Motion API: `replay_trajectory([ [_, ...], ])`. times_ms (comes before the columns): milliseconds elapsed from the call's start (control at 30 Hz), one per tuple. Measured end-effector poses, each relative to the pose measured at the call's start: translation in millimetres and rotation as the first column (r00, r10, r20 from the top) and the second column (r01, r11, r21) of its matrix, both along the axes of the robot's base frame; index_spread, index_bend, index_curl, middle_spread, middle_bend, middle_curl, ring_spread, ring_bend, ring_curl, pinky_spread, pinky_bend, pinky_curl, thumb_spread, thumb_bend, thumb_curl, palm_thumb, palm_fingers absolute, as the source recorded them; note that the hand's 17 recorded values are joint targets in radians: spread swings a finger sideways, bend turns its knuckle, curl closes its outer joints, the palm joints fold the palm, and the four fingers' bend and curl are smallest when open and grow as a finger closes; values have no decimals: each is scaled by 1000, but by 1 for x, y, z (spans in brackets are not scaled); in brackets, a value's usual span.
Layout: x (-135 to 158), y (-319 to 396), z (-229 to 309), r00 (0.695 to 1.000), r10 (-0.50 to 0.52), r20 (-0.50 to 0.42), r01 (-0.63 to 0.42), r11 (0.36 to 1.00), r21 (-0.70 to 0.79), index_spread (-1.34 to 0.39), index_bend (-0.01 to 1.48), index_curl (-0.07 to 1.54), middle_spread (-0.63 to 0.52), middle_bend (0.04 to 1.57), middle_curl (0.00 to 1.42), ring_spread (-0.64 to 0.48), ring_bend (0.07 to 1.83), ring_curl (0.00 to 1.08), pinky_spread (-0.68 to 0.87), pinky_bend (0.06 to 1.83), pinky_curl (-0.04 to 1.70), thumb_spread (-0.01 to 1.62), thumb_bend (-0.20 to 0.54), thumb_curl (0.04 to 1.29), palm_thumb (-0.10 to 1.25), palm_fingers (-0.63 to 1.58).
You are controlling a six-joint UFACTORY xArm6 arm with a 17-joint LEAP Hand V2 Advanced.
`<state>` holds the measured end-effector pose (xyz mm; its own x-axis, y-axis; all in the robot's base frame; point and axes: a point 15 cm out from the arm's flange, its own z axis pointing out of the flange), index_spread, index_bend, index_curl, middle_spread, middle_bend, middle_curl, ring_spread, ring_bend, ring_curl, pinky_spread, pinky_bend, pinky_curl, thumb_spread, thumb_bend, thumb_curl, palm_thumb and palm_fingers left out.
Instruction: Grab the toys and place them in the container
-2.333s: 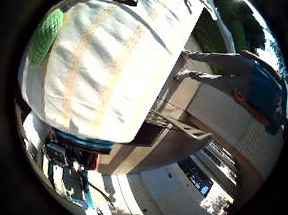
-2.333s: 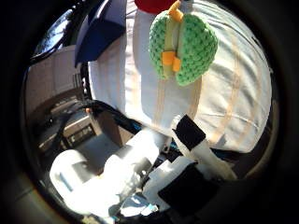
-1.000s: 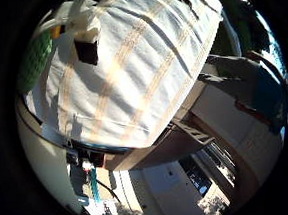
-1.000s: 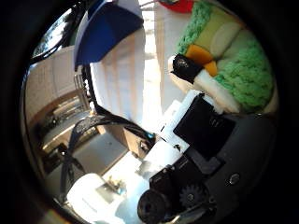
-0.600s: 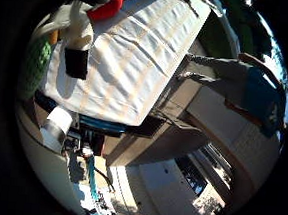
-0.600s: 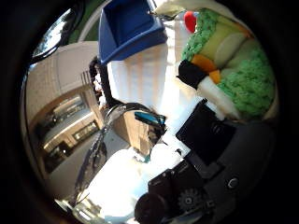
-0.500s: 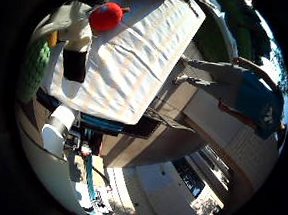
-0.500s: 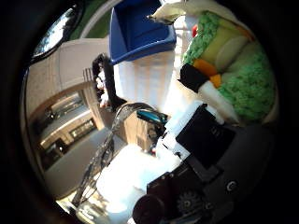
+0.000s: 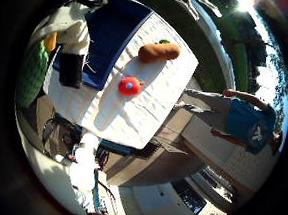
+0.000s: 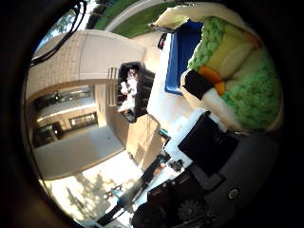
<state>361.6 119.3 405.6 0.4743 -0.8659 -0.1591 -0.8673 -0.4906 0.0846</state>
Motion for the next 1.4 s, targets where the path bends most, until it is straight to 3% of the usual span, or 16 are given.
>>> replay_trajectory([
  [200, 48, 38, -54, 1000, -18, 3, 18, 1000, -5, -847, 972, -19, -247, 1131, 1094, -100, 1470, 795, 143, 1505, 855, 1244, -20, 574, 936, 888],
  [300, 67, 48, -79, 999, -37, 2, 37, 999, -8, -806, 994, -3, -234, 1106, 1072, -78, 1437, 777, 154, 1461, 851, 1258, -47, 539, 845, 861],
  [367, 71, 50, -92, 999, -49, -14, 49, 999, -15, -699, 928, -8, -198, 974, 994, -13, 1349, 724, 200, 1423, 816, 1262, -50, 505, 789, 774],
  [400, 72, 50, -100, 998, -49, -28, 49, 999, -21, -574, 798, -17, -179, 836, 944, 33, 1312, 714, 235, 1455, 821, 1264, -44, 479, 755, 536],
  [433, 74, 50, -108, 998, -50, -42, 49, 998, -26, -542, 778, -12, -173, 818, 931, 46, 1294, 704, 241, 1455, 814, 1265, -40, 473, 749, 515],
  [533, 78, 51, -126, 996, -50, -80, 47, 998, -41, -340, 695, 29, -102, 533, 791, 134, 1116, 624, 313, 1347, 774, 1252, -37, 437, 704, 26],
  [567, 79, 50, -129, 995, -52, -89, 48, 998, -44, -308, 706, 52, -67, 459, 736, 166, 997, 573, 339, 1263, 737, 1241, -39, 429, 686, -111],
  [667, 87, 45, -133, 995, -41, -90, 36, 998, -54, -314, 614, 66, 21, 305, 617, 227, 781, 448, 384, 1099, 631, 1213, -35, 410, 664, -226],
  [800, 90, 36, -132, 996, -21, -87, 17, 999, -50, -374, 451, 84, 87, 154, 501, 282, 576, 351, 430, 925, 524, 1169, -32, 386, 649, -193],
  [933, 91, 21, -118, 997, -20, -70, 18, 999, -42, -390, 344, 106, 108, 125, 425, 301, 503, 319, 458, 852, 466, 1150, -29, 372, 647, -133],
  [1200, 81, -75, -72, 998, -55, -10, 53, 987, -152, -288, 199, 157, 124, 174, 359, 289, 486, 313, 479, 746, 391, 1133, -28, 351, 649, 6],
  [1400, 62, -144, -77, 994, -99, -43, 89, 976, -197, -199, 182, 191, 100, 189, 354, 277, 491, 311, 483, 701, 351, 1128, -26, 346, 654, 97],
])
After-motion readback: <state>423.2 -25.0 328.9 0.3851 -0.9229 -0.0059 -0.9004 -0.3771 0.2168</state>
